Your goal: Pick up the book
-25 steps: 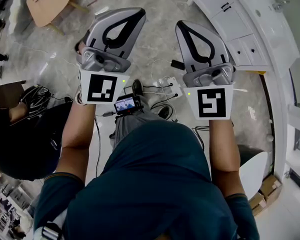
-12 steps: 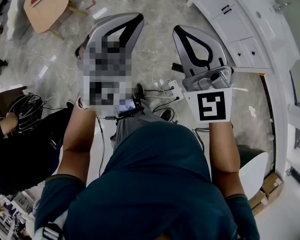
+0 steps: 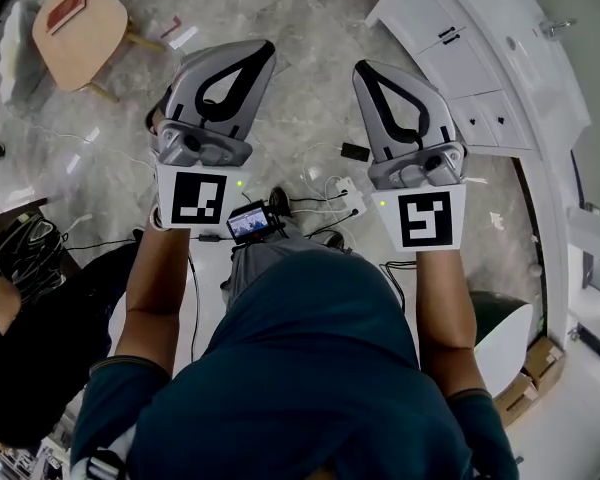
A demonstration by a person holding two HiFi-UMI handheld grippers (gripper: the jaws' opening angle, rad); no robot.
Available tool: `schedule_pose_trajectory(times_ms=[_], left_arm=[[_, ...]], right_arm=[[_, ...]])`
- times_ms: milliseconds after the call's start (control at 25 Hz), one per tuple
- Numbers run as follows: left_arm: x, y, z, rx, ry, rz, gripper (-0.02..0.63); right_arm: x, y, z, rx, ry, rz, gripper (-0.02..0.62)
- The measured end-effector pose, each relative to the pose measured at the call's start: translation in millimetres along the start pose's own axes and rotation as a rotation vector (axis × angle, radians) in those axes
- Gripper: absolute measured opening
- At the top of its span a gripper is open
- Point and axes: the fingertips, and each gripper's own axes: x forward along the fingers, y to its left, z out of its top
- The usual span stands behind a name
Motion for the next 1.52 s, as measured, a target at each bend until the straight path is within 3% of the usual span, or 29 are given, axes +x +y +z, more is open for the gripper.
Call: schedule_pose_trajectory(times_ms=[440, 760, 1520], left_arm=[[-4.8, 55.1, -25.4, -0.001, -0.017, 0.034, 0.003], [9.6, 64.0, -38.1, 0.004, 0.009, 0.048, 0.003], [169.4, 107.6, -66.8, 0.093, 0.114, 0.093, 0.003]], right_arm=[[55.4, -5.2, 19.9, 0.002, -0.018, -0.011, 0.012], [71.9, -24.5, 12.1, 0.006, -0.046, -0.01, 0.012], [151.9, -166.1, -67.5, 0.07, -0.173, 0.033, 0.012]])
